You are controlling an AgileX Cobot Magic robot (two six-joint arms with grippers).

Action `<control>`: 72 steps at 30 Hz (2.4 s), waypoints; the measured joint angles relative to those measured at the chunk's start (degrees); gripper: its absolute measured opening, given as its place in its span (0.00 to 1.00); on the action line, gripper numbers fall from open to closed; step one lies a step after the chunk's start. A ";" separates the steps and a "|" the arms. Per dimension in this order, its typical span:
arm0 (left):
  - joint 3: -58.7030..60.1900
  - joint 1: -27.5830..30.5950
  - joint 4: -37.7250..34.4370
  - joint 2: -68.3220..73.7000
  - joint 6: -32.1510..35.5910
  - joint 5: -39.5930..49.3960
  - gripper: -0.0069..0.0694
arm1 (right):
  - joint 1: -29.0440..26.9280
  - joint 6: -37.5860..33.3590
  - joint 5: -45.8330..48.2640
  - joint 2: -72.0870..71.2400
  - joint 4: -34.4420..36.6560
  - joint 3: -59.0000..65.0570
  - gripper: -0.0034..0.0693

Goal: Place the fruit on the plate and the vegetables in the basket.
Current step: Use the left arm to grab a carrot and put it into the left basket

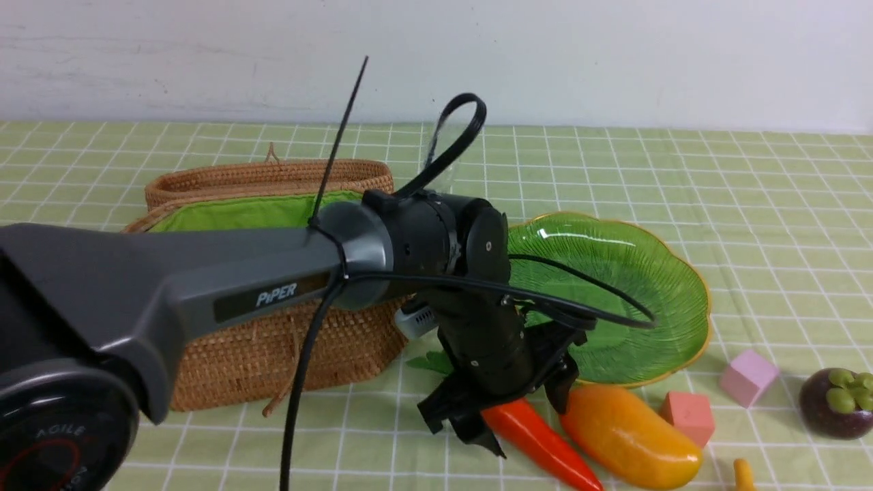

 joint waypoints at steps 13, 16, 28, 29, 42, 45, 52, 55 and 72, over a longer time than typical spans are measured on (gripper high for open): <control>0.00 0.07 1.09 1.67 -0.16 -1.78 0.74 | 0.00 0.00 0.00 0.00 0.00 0.00 0.38; 0.00 0.07 1.08 1.67 -0.10 -0.97 0.62 | 0.00 0.00 0.00 0.00 0.00 0.00 0.38; 0.00 0.07 -1.14 -0.42 13.50 6.16 0.52 | 0.00 0.00 0.00 0.00 0.00 0.00 0.38; 0.00 0.07 -1.28 -2.14 16.11 8.13 0.52 | 0.00 0.00 0.00 0.00 0.00 0.00 0.38; -6.01 15.13 5.88 -26.09 34.13 17.41 0.52 | 0.00 0.00 0.00 0.00 0.00 0.00 0.38; -6.64 24.66 9.10 -26.67 28.46 18.01 0.52 | 0.00 0.00 0.00 0.00 0.00 0.00 0.38; -6.64 33.90 10.51 -21.12 7.41 19.49 0.52 | 0.00 0.00 0.00 0.00 0.00 0.00 0.38; -6.64 33.90 8.31 -18.16 6.59 18.22 0.52 | 0.00 0.00 0.00 0.00 0.00 0.00 0.38; -6.64 33.84 -3.54 -14.98 13.39 15.01 0.85 | 0.00 0.00 0.00 0.00 0.00 0.00 0.38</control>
